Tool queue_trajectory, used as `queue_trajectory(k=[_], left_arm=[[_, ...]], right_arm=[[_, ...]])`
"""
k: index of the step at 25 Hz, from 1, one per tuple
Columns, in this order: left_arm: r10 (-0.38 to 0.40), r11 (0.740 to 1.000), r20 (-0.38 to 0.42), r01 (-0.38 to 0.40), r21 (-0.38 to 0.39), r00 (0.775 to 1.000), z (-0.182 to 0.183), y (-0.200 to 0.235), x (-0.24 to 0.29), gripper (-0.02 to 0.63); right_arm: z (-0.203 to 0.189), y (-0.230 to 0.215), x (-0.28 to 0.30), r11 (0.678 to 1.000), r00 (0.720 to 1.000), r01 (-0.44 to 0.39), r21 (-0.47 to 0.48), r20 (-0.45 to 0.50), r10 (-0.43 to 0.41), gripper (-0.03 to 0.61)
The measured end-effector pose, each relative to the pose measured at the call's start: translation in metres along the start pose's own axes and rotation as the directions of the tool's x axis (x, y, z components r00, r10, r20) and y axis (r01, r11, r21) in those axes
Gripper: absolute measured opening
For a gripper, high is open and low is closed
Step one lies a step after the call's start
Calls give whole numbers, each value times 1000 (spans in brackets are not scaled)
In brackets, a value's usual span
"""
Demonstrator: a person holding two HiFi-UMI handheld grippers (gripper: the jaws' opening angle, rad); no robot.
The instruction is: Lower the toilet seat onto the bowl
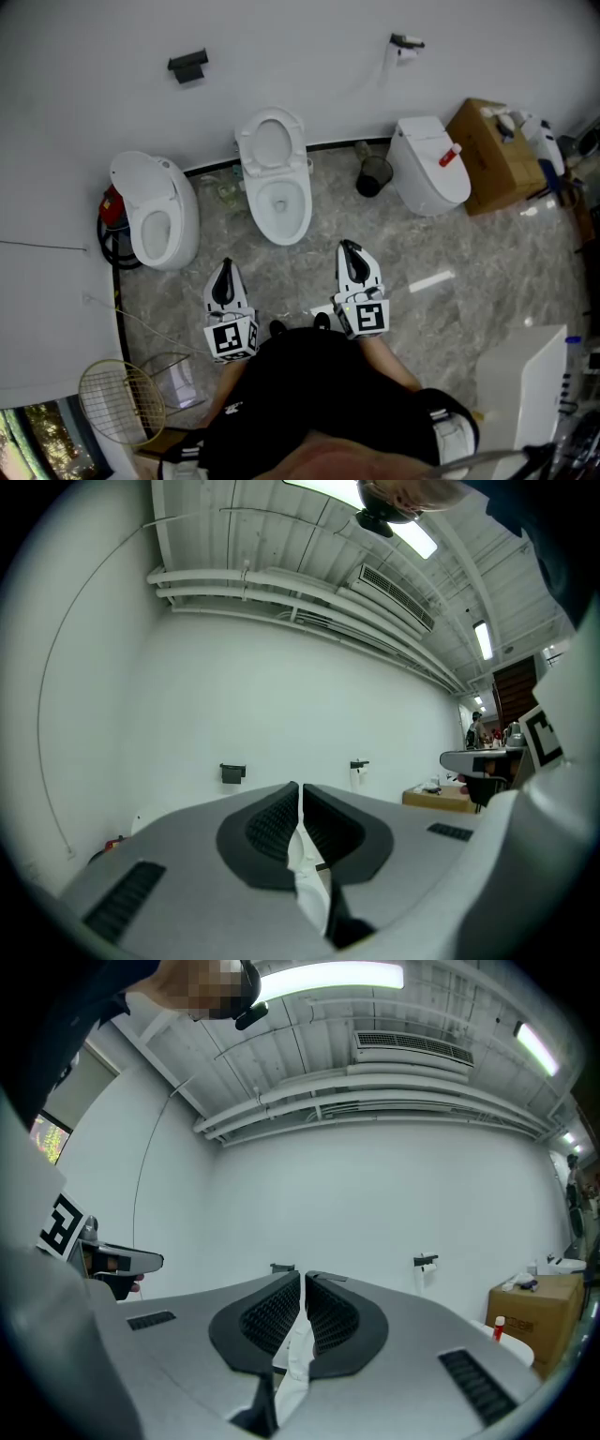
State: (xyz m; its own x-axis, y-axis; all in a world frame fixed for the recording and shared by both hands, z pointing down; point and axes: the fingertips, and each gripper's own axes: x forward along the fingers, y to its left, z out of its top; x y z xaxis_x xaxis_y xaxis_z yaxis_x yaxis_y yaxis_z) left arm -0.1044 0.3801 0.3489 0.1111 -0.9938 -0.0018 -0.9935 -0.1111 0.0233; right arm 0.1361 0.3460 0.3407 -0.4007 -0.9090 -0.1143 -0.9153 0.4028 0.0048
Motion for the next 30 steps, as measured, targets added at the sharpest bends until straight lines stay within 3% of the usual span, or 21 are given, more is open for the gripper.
queue_trajectory(k=[15, 30], left_arm=[[-3, 1000, -1, 3, 23, 1000, -1, 2, 3, 150], [-24, 999, -13, 24, 43, 1000, -4, -1, 8, 355]], right_arm=[[-2, -3, 2, 1000, 1000, 5, -15, -13, -5, 126], [-6, -7, 5, 1000, 999, 3, -21, -35, -4, 353]])
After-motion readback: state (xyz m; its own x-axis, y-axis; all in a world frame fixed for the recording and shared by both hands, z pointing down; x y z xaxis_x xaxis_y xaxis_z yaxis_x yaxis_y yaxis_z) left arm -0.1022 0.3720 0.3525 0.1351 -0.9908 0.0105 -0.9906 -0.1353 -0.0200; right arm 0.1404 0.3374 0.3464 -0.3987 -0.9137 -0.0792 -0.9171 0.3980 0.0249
